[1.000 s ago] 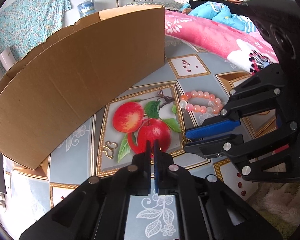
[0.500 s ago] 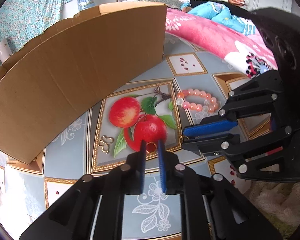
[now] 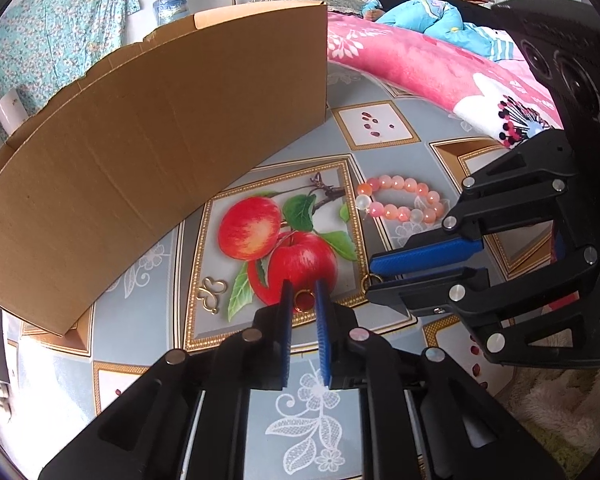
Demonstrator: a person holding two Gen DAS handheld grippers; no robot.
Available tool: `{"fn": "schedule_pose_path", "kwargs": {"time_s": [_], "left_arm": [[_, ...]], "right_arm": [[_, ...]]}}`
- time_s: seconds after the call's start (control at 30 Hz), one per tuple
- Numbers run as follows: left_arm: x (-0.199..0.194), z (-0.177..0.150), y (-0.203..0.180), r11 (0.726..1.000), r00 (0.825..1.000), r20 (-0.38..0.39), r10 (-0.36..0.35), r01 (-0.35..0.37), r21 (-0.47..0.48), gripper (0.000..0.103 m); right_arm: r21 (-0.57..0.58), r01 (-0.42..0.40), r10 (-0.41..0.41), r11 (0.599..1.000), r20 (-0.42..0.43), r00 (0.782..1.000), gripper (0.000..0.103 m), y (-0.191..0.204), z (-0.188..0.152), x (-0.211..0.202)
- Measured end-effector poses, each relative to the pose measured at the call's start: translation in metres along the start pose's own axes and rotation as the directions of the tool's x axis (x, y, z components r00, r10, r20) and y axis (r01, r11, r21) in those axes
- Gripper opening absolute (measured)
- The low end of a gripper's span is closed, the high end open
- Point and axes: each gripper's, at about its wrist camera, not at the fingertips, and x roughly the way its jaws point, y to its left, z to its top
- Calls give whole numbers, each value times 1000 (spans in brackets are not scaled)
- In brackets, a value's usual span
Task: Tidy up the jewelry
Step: 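Carry the gold ring into the box and open the right gripper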
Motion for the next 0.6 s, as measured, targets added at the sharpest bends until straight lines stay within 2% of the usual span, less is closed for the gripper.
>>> {"fn": "schedule_pose_path", "kwargs": {"time_s": [0.33, 0.6], "left_arm": [[-9, -2, 0, 1000, 1000, 26, -2, 2, -3, 10], [-46, 1, 19, 998, 995, 99, 23, -16, -64, 10]], "right_arm": [[-3, 7, -7, 1000, 0, 1000, 9, 1, 0, 0], [-4, 25, -24, 1000, 37, 999, 9, 5, 6, -17]]}}
